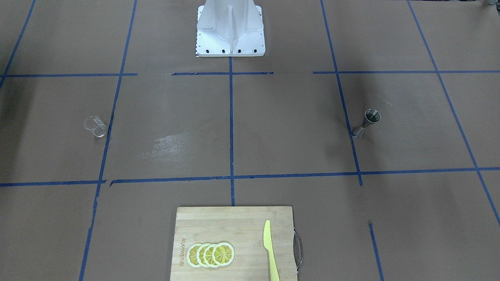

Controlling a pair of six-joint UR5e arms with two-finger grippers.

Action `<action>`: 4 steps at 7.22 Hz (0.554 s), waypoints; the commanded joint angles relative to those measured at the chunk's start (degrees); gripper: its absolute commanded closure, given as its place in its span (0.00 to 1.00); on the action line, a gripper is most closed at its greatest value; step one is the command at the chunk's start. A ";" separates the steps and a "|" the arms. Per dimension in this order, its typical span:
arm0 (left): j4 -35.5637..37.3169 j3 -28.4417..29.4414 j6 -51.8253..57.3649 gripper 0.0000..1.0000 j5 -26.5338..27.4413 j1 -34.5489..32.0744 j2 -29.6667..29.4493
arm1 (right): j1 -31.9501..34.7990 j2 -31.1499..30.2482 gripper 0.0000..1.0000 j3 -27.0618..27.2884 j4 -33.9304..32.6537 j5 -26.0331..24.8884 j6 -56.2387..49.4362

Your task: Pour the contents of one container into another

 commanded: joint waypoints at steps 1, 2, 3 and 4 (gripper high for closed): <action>0.00 0.01 -0.01 0.00 0.00 0.00 0.03 | 0.00 0.00 0.00 0.11 0.09 -0.09 -0.17; 0.00 0.01 -0.01 0.00 0.00 0.00 -0.06 | 0.00 0.00 0.00 0.20 0.09 -0.09 -0.35; 0.00 0.01 -0.01 0.00 0.00 0.00 -0.06 | 0.00 0.00 0.00 0.20 0.09 -0.09 -1.04; 0.00 0.01 -0.01 0.00 0.00 0.00 -0.06 | 0.00 0.00 0.00 0.20 0.09 -0.09 -1.31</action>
